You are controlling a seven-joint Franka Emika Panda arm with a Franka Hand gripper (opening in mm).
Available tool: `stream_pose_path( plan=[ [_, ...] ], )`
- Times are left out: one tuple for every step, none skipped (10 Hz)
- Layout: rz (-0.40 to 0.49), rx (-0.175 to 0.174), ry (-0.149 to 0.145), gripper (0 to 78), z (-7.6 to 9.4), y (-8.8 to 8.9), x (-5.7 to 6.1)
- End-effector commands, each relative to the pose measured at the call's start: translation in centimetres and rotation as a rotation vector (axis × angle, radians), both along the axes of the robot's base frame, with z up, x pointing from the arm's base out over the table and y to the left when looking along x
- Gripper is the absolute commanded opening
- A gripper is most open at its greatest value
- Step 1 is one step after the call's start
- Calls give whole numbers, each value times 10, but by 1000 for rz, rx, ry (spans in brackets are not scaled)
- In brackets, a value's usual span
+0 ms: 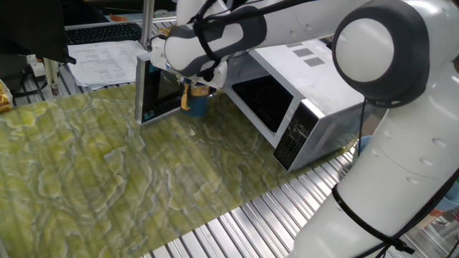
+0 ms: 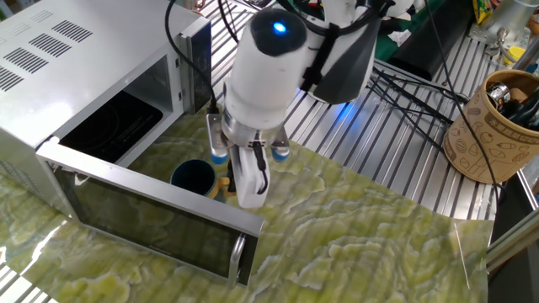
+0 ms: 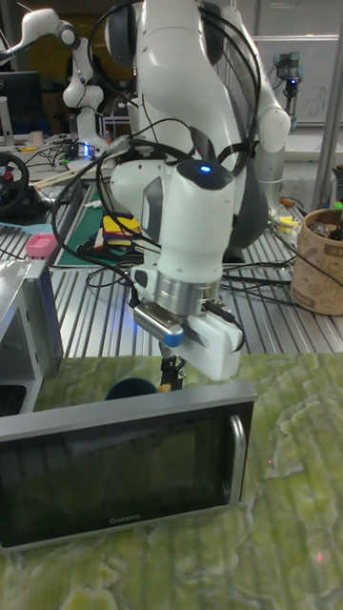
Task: Put the bowl into the microwave
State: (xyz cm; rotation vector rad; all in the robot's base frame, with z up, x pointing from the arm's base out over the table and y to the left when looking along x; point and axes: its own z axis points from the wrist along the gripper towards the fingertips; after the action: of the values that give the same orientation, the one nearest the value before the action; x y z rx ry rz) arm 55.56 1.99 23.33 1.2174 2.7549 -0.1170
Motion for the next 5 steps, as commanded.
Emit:
stream_pose_path(
  plan=[
    [-22, -20, -5, 28, 1, -1, 0],
    [-26, -42, -9, 28, 0, -8, -3],
    [-32, -66, -12, 28, -2, -15, -7],
    [-45, -77, -15, 28, -3, -19, -10],
    [-50, -83, -17, 28, -3, -21, -11]
  ],
)
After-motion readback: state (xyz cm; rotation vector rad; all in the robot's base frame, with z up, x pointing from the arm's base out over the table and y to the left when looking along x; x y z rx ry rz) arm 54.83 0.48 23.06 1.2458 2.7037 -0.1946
